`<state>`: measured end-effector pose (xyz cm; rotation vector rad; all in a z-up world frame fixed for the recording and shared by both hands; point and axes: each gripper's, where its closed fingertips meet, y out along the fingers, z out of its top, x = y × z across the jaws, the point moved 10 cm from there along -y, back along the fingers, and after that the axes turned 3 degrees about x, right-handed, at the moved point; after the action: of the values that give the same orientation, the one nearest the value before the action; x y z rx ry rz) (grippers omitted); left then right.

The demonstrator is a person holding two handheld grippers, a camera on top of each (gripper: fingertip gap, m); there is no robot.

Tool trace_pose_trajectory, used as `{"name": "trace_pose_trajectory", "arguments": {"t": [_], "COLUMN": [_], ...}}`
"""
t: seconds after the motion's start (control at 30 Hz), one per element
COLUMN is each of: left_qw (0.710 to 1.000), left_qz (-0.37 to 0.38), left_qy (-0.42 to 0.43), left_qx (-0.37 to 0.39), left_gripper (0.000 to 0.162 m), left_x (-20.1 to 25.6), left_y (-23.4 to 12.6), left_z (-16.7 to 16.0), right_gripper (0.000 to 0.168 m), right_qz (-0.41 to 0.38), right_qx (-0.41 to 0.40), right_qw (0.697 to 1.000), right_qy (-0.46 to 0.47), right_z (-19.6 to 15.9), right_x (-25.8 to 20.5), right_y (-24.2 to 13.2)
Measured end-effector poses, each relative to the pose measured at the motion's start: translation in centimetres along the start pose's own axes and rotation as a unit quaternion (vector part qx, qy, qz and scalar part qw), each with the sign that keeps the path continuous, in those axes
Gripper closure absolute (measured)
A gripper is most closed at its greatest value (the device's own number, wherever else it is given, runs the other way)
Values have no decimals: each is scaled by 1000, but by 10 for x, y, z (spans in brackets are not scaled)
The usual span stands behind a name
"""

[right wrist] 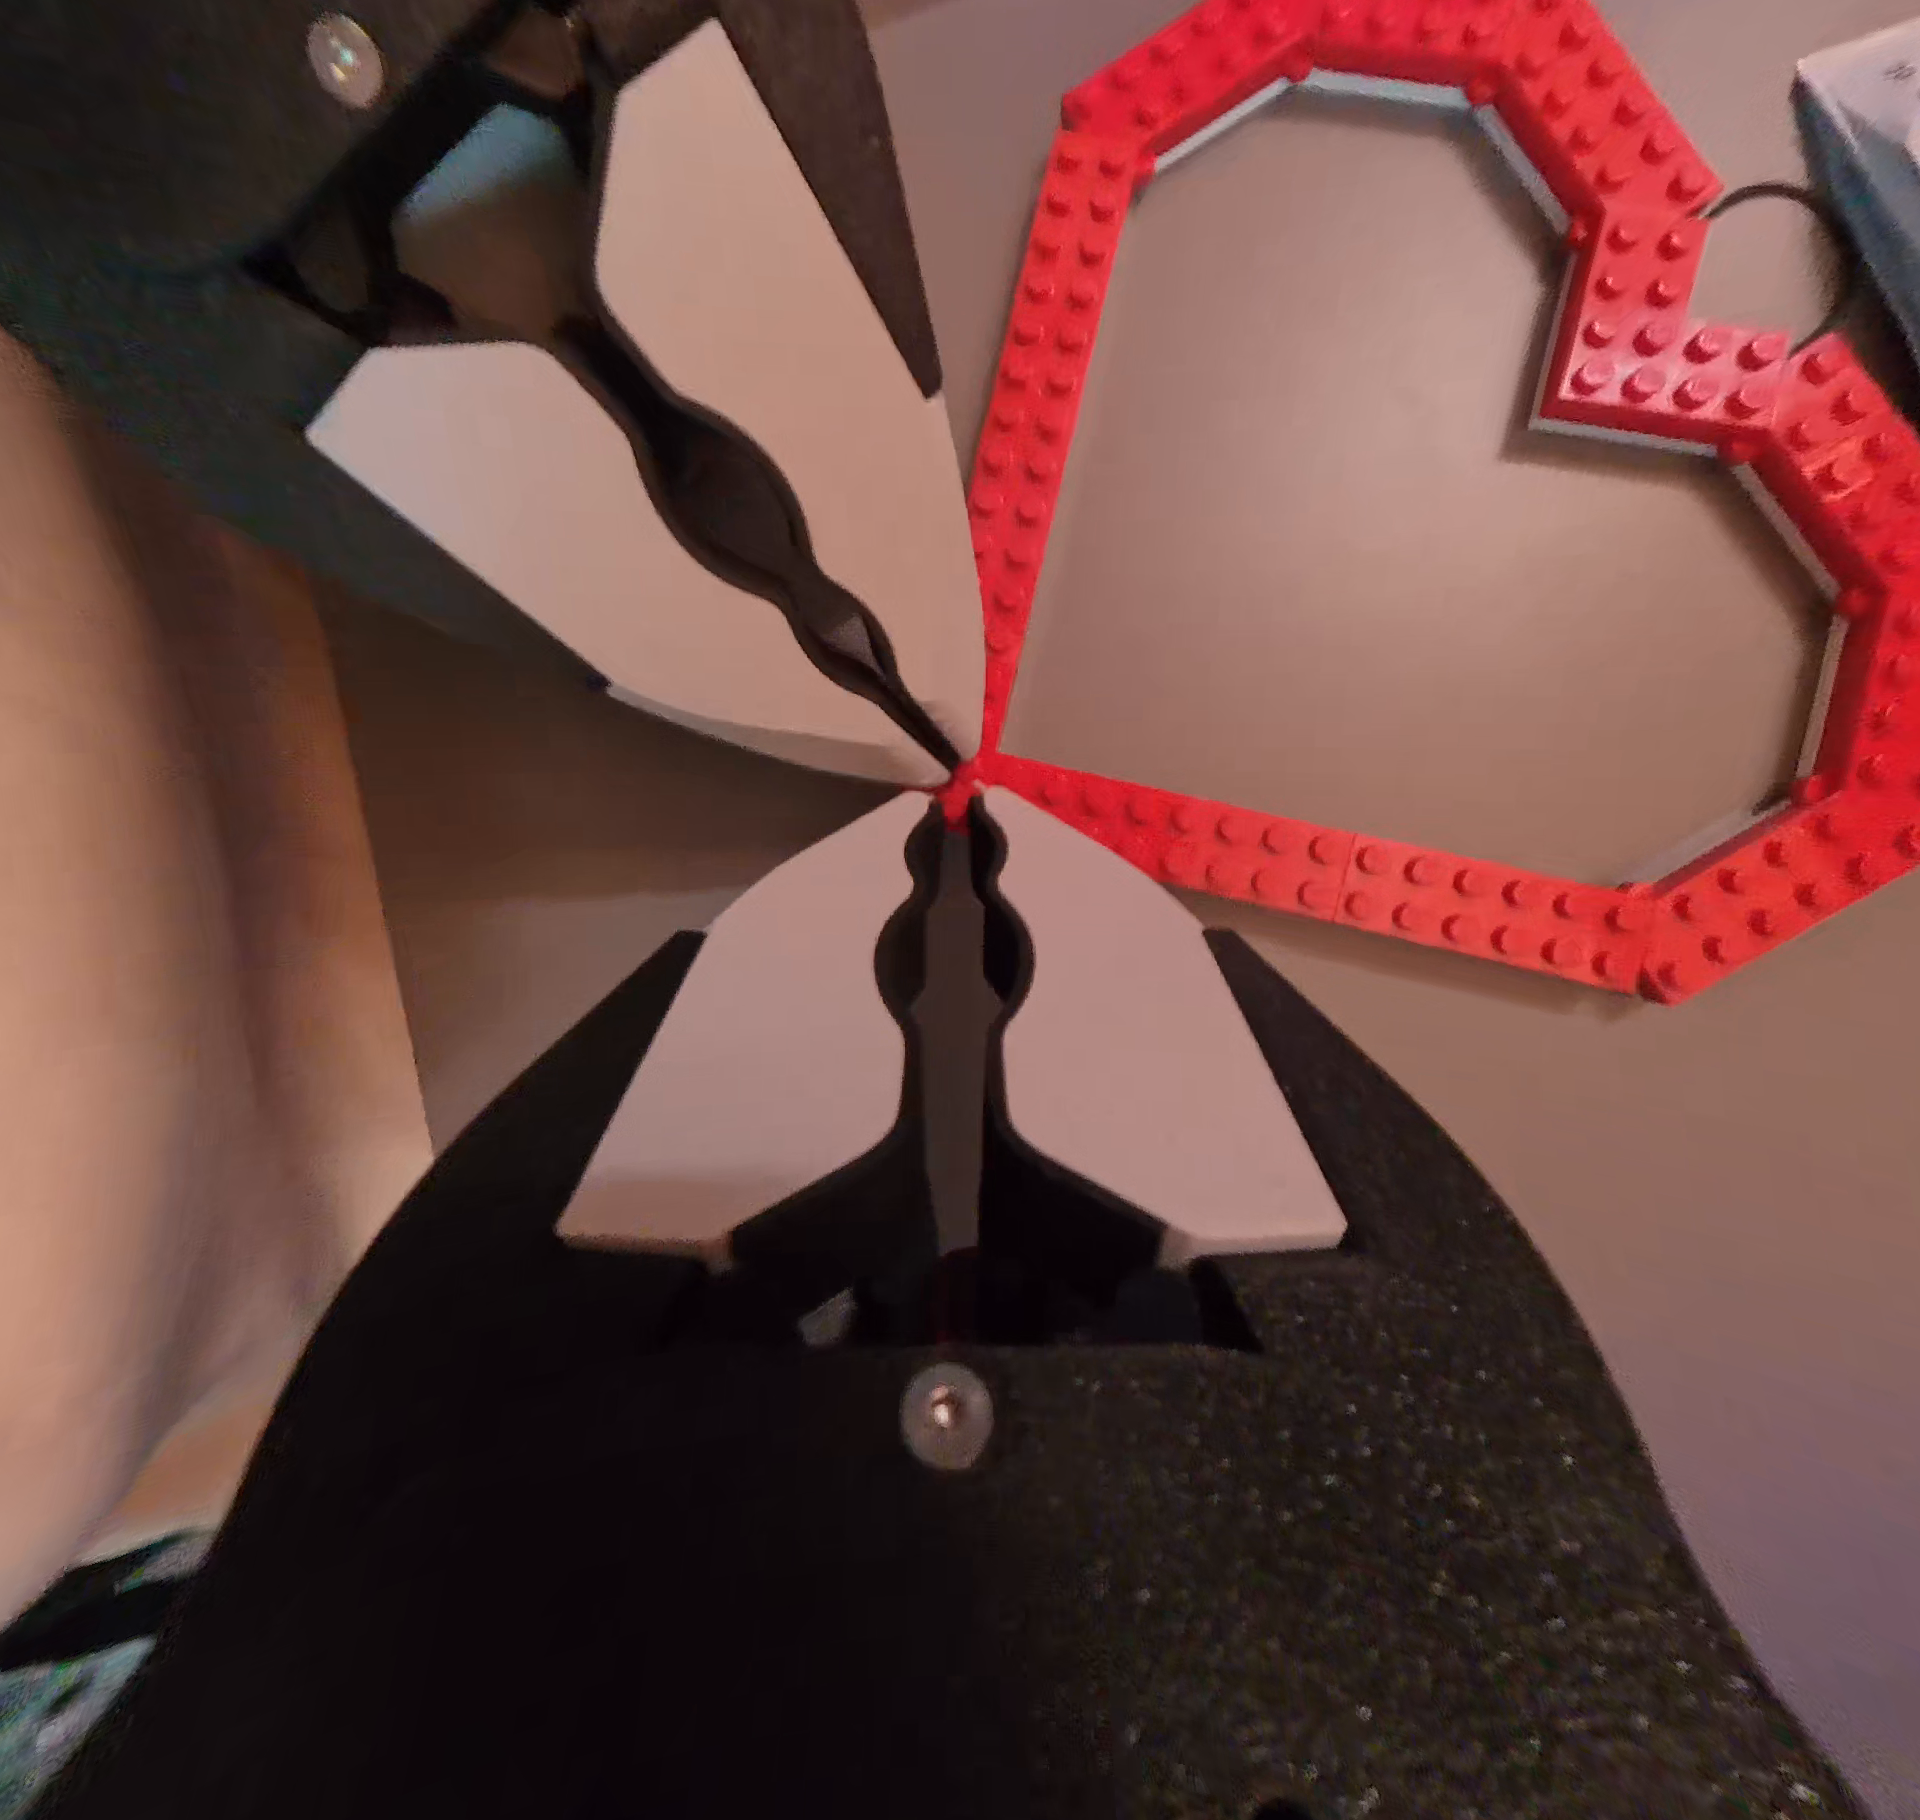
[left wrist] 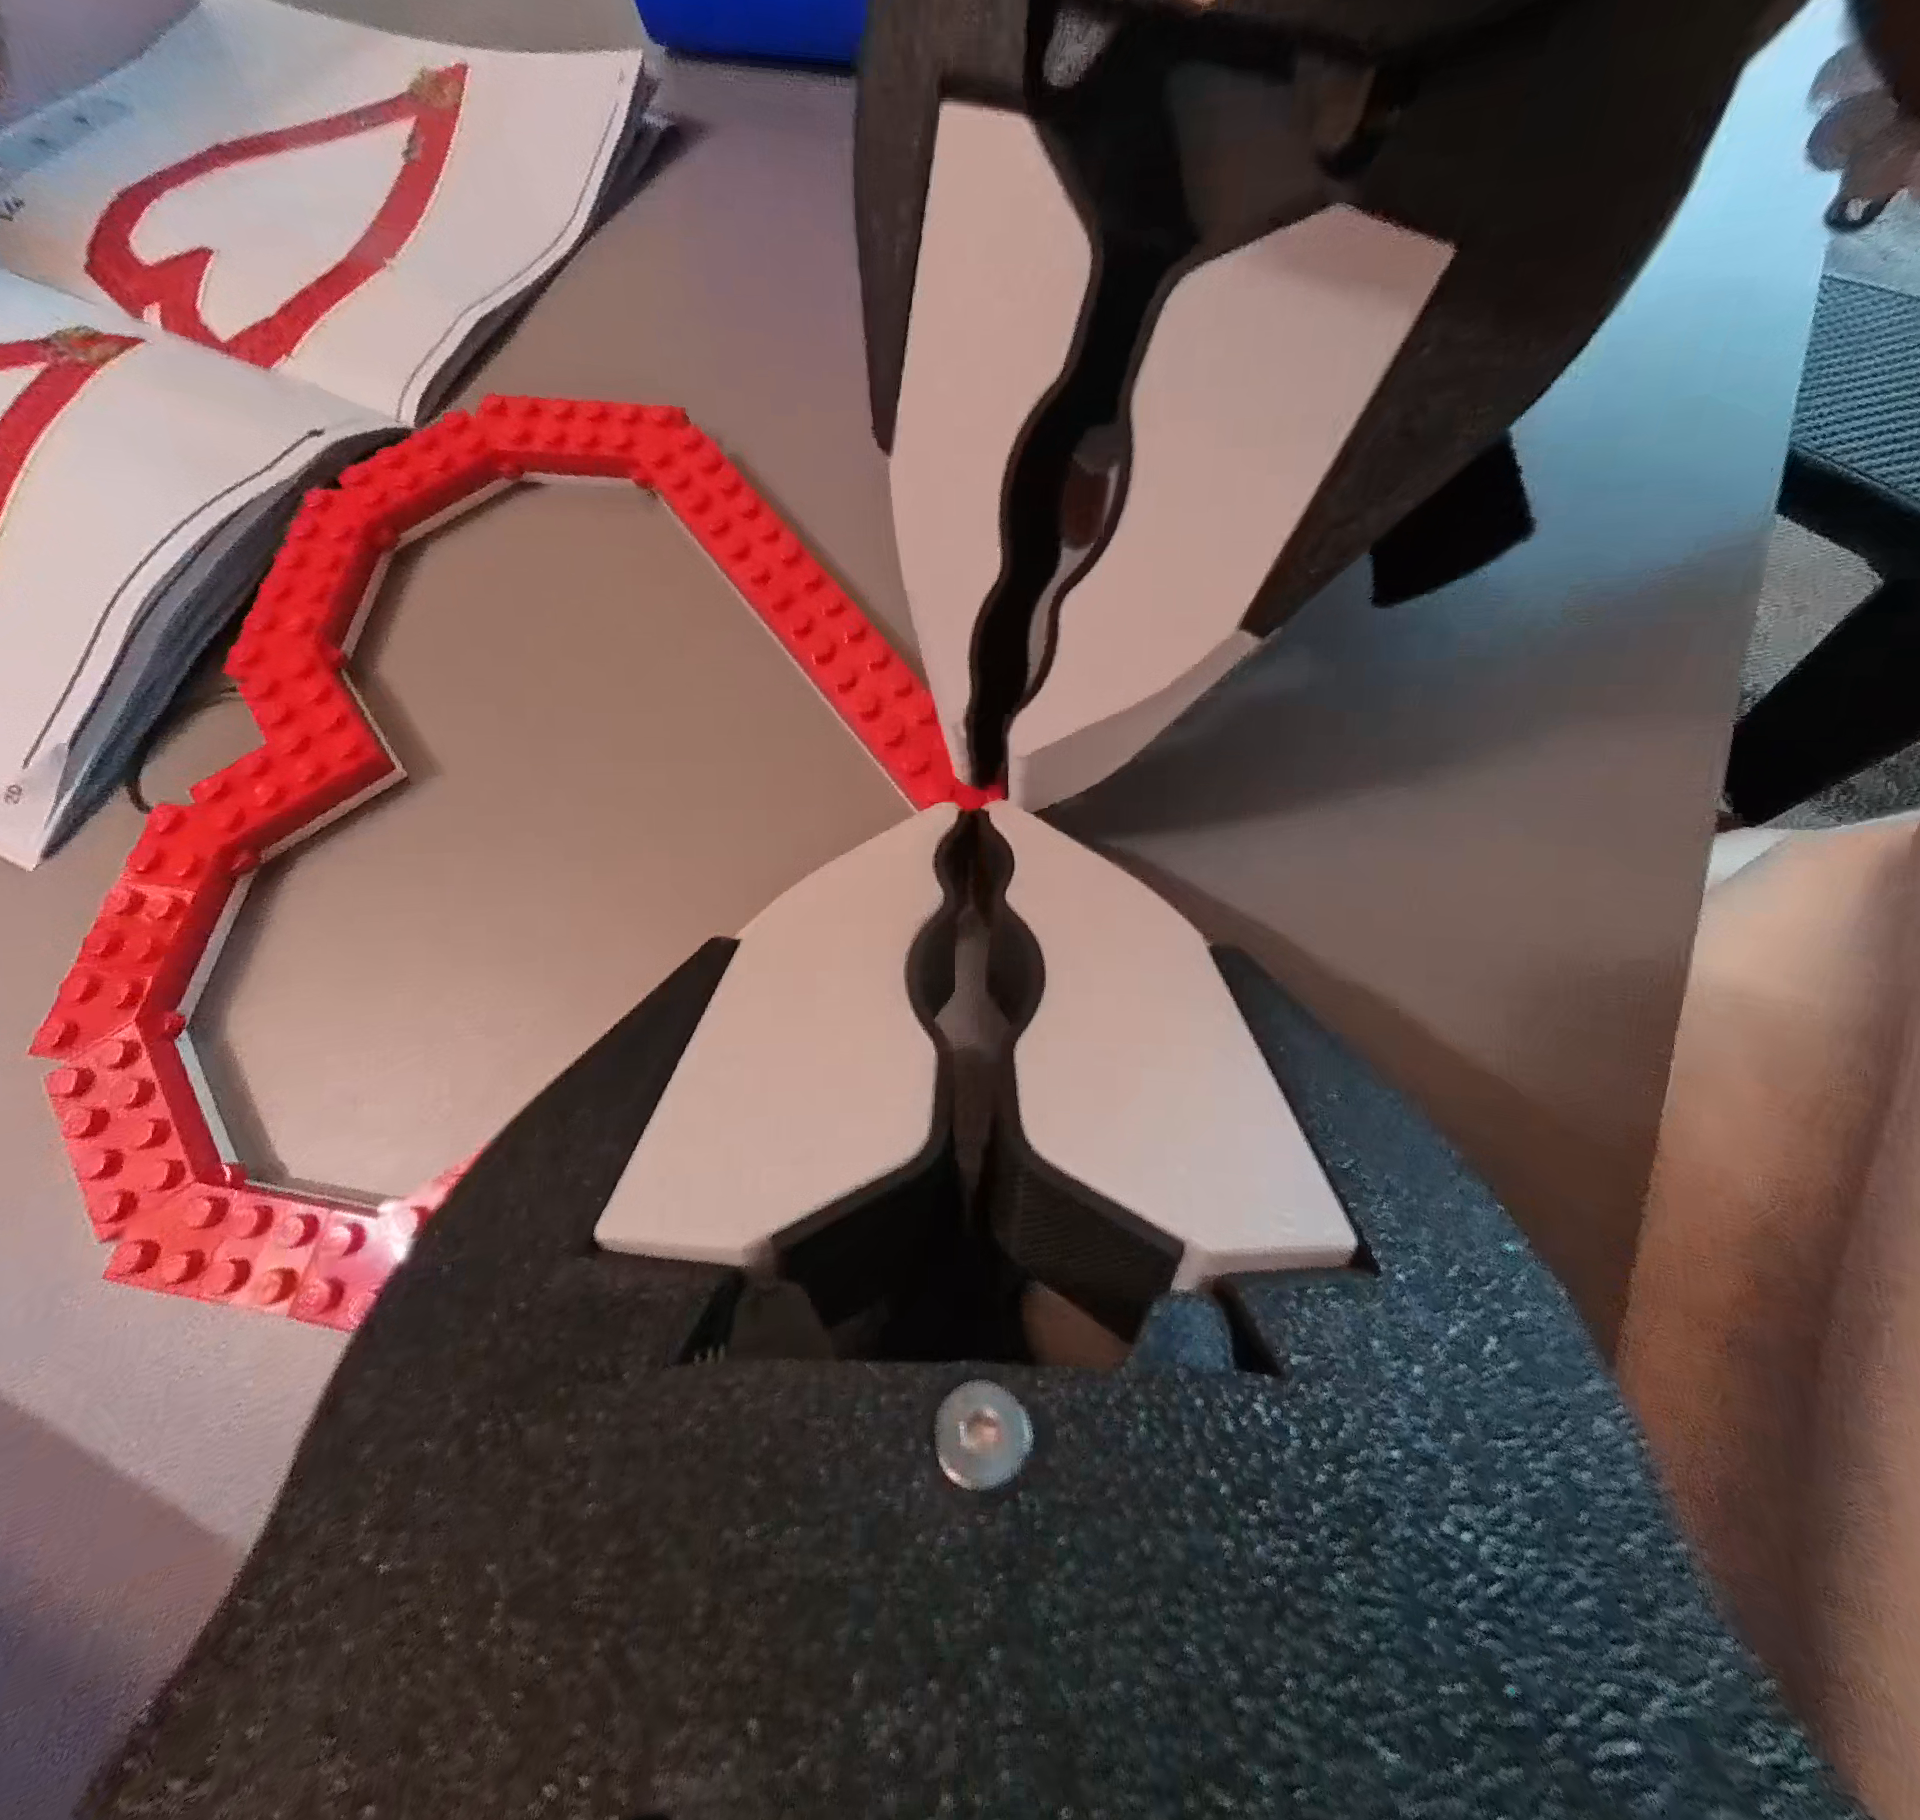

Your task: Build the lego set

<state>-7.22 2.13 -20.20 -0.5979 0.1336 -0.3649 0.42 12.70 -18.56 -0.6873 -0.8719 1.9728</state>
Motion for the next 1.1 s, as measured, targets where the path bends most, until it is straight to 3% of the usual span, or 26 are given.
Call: {"name": "trace_pose_trajectory", "arguments": {"t": [0.4,0.53,0.67,0.73,0.87,1.1], "left_qw": [999,1000,997,997,998,999], "left_qz": [-15,5,-27,-23,-23,-32], "left_qy": [-21,24,-61,-53,-17,15], "left_qx": [-20,-6,35,50,54,23], "left_gripper": [160,161,151,151,154,158], "left_x": [-4,1,-4,-5,-4,-2], "left_y": [2,2,-16,-26,-23,-7], "left_z": [1,1,-2,-5,-7,-4], "right_gripper": [164,163,140,142,162,158], "right_qz": [-28,-29,-14,-15,-34,-28], "right_qx": [-43,11,93,119,119,89], "right_qw": [999,999,995,993,991,995], "right_qy": [5,-36,-14,-13,-43,-40], "right_z": [7,-2,-14,-17,-15,-14], "right_x": [-6,-5,-8,-10,-12,-10], "right_y": [2,0,-6,-9,-5,2]}}
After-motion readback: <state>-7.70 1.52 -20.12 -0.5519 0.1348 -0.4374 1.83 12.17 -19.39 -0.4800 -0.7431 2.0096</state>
